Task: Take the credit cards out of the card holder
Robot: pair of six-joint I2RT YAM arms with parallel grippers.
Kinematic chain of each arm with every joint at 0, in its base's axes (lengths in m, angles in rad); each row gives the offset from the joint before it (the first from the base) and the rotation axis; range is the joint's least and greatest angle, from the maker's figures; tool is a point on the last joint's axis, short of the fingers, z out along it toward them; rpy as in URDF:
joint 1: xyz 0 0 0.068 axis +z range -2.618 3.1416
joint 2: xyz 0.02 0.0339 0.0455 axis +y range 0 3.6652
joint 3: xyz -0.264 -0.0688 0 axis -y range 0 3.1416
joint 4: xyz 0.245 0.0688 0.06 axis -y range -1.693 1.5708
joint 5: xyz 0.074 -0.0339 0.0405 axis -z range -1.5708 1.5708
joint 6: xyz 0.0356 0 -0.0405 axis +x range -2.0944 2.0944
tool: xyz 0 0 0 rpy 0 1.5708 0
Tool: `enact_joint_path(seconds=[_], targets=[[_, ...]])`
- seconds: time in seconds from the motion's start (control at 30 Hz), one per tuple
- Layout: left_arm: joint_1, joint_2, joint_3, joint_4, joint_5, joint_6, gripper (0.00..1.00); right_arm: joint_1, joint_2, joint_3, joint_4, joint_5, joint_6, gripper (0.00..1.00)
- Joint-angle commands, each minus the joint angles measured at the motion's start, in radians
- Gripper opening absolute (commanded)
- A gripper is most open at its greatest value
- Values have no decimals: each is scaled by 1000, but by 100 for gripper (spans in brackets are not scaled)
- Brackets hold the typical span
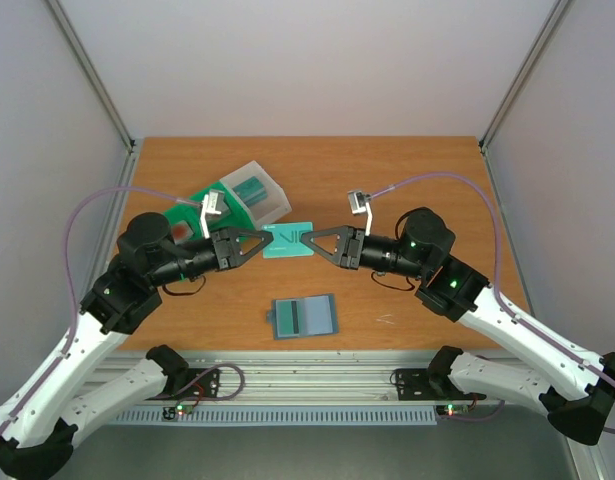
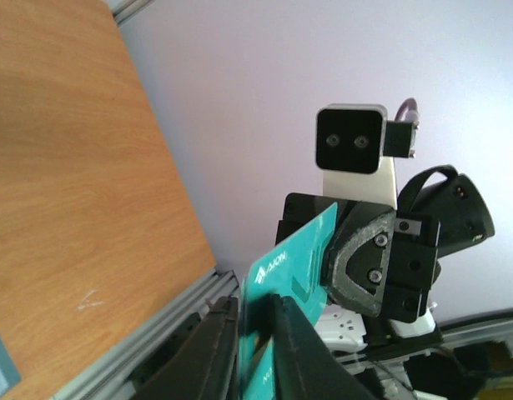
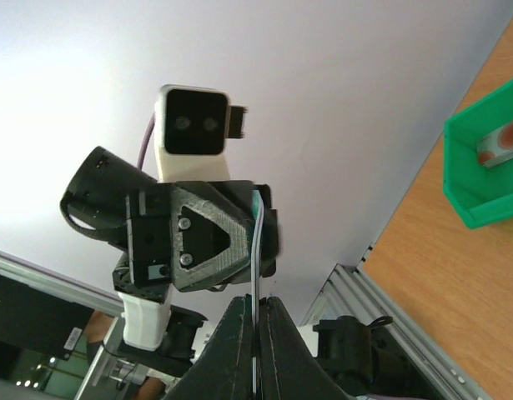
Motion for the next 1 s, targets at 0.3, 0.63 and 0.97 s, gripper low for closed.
enact_joint_path(seconds=[0.3,0.63,0.97], targets=[[1,-15,-42,126,3,-41,0,-40,-14,-42,21,-16,36,18],[3,20,-28,25,-160,50,0,-44,-158,-80,-243,127,-61,88],[126,150,-2,17,-408,140,0,-44,-238,-69,-387,183,-123,99]])
